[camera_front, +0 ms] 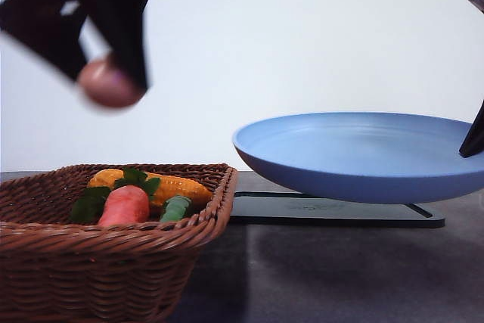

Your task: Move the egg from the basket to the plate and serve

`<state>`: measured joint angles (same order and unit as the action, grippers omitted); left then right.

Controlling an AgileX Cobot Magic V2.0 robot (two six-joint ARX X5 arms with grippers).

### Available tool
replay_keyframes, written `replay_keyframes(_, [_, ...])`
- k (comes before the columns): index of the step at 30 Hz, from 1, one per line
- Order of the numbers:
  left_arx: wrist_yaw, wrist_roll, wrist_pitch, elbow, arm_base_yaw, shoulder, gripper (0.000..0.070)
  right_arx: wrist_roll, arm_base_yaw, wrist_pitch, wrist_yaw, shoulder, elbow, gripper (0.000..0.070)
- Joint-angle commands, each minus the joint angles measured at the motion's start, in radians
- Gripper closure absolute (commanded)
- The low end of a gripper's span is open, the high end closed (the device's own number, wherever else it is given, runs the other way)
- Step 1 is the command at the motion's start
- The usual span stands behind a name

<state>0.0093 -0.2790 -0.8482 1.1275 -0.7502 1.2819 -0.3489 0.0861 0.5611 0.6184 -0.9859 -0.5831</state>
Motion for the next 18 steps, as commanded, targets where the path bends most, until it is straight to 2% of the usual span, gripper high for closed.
replay_keyframes(1, [-0.002, 0.014, 0.024, 0.054, -0.029, 0.01, 0.0584, -0.011, 0.005, 0.007, 0.02, -0.006, -0.014, 0.07])
replay_keyframes(3, [-0.001, 0.019, 0.067, 0.081, -0.056, 0.01, 0.0583, -0.01, 0.008, 0.028, 0.031, -0.006, -0.014, 0.07])
replay_keyframes(7, [0.001, 0.083, 0.158, 0.09, -0.129, 0.013, 0.0582, -0.01, 0.021, 0.053, 0.037, -0.006, -0.014, 0.07])
replay_keyframes(13, [0.0, 0.117, 0.221, 0.09, -0.233, 0.056, 0.0582, -0.01, 0.057, 0.062, 0.037, -0.006, -0.014, 0.07])
replay_keyframes(18, [0.0, 0.137, 0.267, 0.09, -0.283, 0.136, 0.0582, -0.01, 0.086, 0.069, 0.037, -0.006, -0.014, 0.07])
